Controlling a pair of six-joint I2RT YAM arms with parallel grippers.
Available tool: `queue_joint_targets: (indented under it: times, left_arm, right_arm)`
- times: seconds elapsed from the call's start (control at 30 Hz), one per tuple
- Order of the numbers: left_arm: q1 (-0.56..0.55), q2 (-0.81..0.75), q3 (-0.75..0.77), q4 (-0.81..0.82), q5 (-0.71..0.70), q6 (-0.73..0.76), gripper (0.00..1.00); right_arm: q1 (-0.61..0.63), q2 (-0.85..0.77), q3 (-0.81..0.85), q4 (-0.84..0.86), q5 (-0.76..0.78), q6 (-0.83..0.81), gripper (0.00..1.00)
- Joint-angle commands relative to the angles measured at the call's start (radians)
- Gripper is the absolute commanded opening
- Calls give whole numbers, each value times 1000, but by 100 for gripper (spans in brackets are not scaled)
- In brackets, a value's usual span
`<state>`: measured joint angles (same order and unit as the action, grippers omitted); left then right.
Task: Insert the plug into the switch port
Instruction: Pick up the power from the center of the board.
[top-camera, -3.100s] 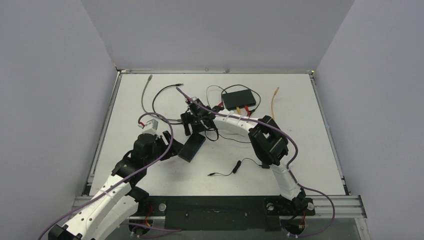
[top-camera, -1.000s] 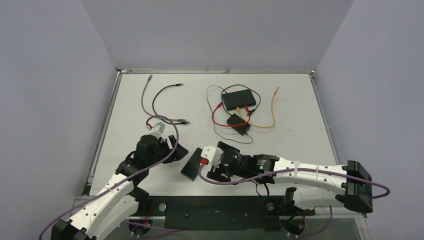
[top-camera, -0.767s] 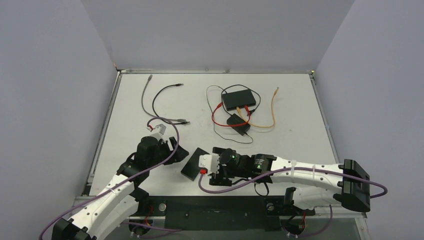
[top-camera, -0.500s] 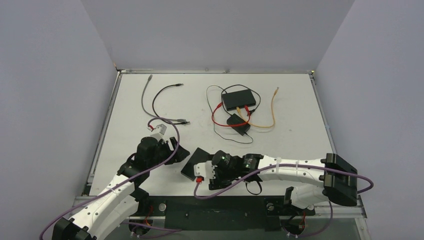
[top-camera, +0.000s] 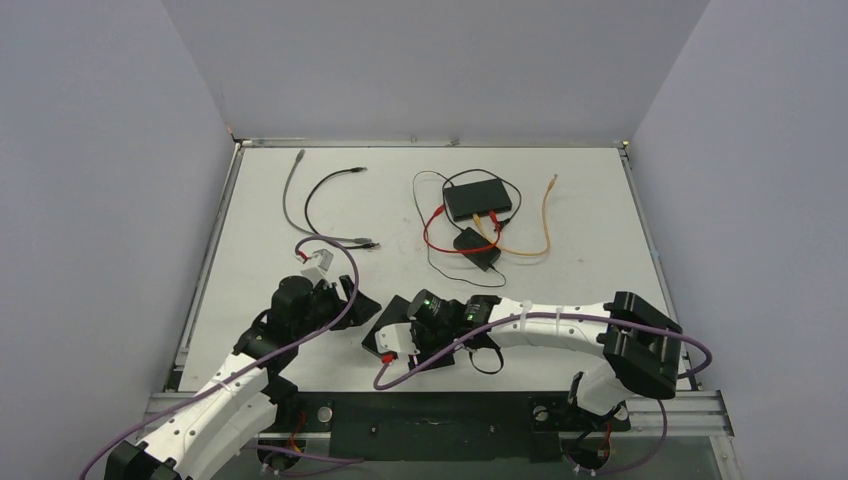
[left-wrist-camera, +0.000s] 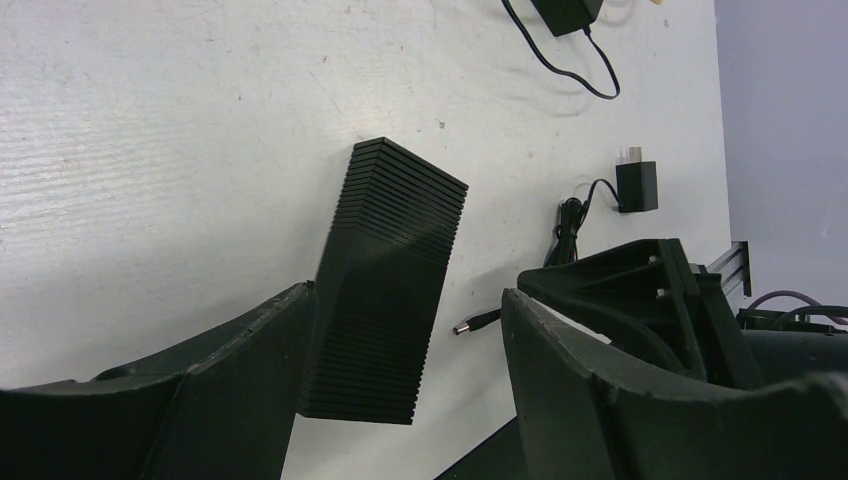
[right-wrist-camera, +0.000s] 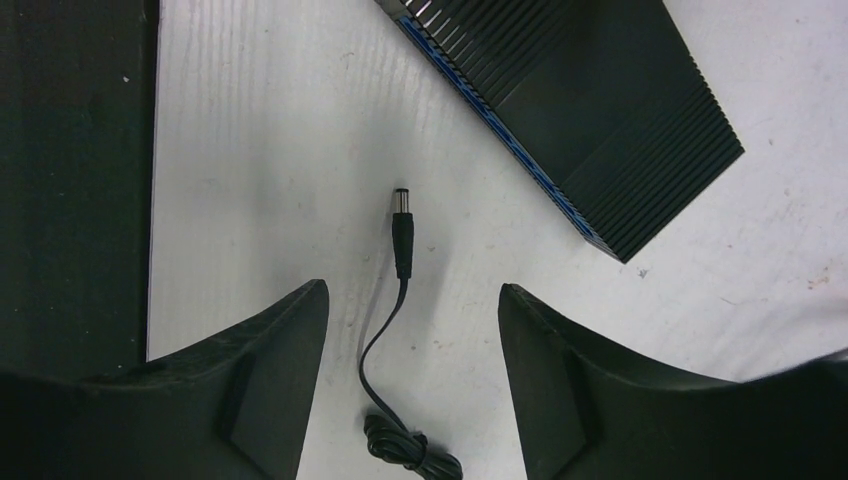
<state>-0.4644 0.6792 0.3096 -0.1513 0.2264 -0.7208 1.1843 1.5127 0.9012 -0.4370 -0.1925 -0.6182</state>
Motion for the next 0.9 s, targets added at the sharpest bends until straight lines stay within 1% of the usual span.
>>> queue_joint_targets:
  times: [0.0, 0.03, 0.3, 0.4, 0.5, 0.87]
  left_arm:
    - [1, -18, -5, 64, 23, 11, 65]
    - [-1, -19, -5, 65, 23, 9, 65]
    - [-9, -22, -6, 65, 24, 7, 65]
    - [-11, -20, -6, 65, 25, 7, 65]
    - [-13, -20, -6, 65, 25, 7, 65]
    - [-13, -14, -4, 65, 22, 6, 65]
  right_arm:
    - [-14, 31, 61, -17, -83, -32, 58]
    - [-15, 35, 64, -22, -90, -35, 57]
    - [-29, 94, 78, -18, -88, -28, 44]
    - [-34, 107, 76, -11, -87, -26, 42]
    - [-41, 115, 72, 7, -87, -21, 38]
    - [-55, 148, 77, 26, -102, -17, 33]
